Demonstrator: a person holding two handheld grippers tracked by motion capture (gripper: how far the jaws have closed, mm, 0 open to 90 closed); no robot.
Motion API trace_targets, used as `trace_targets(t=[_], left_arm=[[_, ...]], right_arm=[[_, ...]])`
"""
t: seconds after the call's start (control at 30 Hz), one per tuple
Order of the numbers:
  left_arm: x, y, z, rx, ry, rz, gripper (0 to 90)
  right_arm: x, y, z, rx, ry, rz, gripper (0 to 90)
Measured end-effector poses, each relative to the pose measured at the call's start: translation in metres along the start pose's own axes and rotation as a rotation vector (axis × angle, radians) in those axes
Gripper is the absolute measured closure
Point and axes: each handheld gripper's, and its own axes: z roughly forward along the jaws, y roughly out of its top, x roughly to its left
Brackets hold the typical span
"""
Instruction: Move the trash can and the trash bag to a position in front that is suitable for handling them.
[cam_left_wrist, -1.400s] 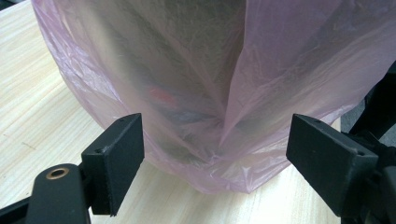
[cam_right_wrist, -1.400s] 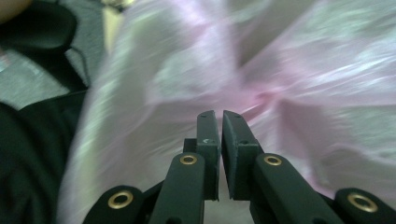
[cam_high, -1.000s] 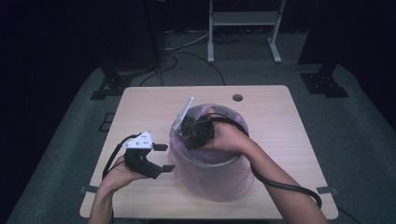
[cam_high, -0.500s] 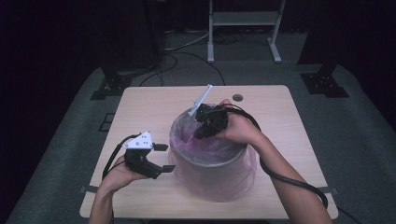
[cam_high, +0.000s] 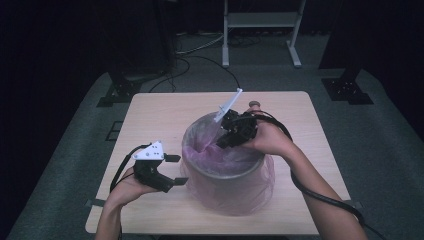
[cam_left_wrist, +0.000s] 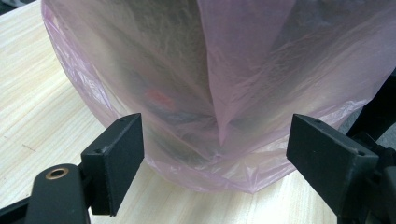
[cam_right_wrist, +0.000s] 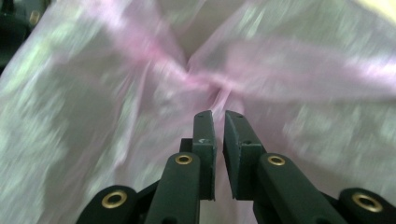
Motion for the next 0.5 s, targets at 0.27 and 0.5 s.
trace_targets(t=[0.27, 0.5], left_arm=[[0.001, 0.0, 0.001, 0.0, 0.002, -0.003, 17.8], [0.002, -0.002, -0.002, 0.003, 0.016, -0.016, 14.1]], right_arm=[[-0.015, -0.029, 0.0, 0.052, -0.05, 0.059, 84.2], [-0.012, -0.039, -0.021, -0.093, 0.005, 0.073, 75.9]])
